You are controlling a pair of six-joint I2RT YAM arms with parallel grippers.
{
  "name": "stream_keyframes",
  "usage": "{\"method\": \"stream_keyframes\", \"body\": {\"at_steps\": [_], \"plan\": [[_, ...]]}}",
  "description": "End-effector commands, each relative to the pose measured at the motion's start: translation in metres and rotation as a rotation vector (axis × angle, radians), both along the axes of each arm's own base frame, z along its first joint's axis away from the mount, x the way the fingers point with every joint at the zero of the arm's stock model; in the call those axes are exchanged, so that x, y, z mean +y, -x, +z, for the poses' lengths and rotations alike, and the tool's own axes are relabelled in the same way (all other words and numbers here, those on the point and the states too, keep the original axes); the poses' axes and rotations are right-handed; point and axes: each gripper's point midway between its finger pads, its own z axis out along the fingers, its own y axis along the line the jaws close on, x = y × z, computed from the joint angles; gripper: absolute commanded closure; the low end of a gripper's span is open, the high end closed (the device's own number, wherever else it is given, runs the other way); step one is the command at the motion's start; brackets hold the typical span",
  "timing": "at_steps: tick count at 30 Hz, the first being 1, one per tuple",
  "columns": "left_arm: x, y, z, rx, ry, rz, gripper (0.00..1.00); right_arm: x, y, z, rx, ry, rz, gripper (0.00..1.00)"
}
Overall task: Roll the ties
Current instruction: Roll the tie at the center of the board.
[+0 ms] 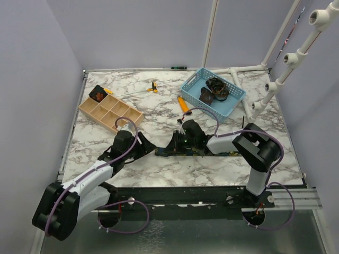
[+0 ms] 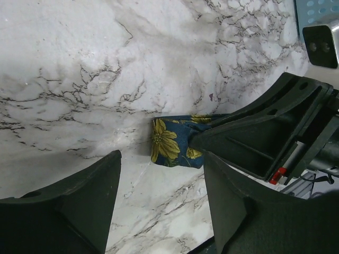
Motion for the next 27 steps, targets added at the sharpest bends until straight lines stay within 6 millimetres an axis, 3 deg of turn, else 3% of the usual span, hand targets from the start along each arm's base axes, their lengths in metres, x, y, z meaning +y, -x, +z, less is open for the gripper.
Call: {"method": "stream_keyframes", "body": {"at_steps": [1,20,27], "plan": [[-0.008,-0.001,0.001,-0.015,0.031,-0.043,0.36,-0.008,0.009,-0.017,-0.026,0.021,0.087,0.87],[-0.033,-0.009,-0.023,0.091,0.026,-0.187,0.46,-0.019,0.0,-0.033,-0.095,0.095,0.127,0.87],[-0.031,0.005,-0.029,0.115,0.027,-0.197,0.5,-0.019,-0.005,-0.029,-0.093,0.091,0.116,0.87]]}}
